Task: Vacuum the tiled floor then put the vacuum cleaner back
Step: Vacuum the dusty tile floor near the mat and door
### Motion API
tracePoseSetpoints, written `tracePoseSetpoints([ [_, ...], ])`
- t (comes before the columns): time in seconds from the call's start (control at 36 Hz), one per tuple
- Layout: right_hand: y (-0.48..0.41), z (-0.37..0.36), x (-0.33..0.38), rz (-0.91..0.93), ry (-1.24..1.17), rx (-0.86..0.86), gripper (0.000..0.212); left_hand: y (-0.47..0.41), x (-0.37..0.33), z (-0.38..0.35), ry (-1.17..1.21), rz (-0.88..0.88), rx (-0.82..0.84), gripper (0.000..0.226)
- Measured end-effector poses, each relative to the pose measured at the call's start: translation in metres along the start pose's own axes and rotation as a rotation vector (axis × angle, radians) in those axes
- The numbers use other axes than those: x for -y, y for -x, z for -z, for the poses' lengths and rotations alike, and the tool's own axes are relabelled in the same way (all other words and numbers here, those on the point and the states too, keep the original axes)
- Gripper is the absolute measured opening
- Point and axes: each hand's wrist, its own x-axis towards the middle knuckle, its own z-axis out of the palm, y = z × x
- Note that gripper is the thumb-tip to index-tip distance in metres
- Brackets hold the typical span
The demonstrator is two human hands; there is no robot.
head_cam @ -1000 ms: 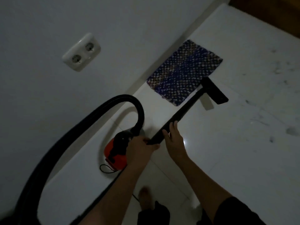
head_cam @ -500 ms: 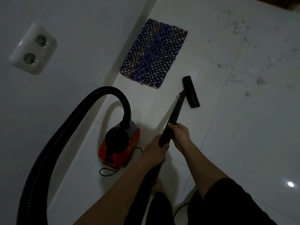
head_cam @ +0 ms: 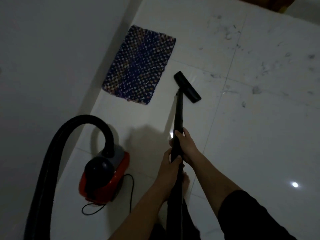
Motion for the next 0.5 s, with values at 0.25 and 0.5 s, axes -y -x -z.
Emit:
tracePoseSetpoints([
  [0.25, -0.046, 0.015, 0.080, -0.062, -0.069, 0.033, 0.040, -0.042, -0.063, -0.047, 0.083, 0.005, 0.007, 0.035],
  [0.5, -0.098, 0.016, 0.158, -0.087, -0.044, -0.005, 0.051, -0.097, -0.135, -0.070, 0.058, 0.039, 0.062, 0.041],
])
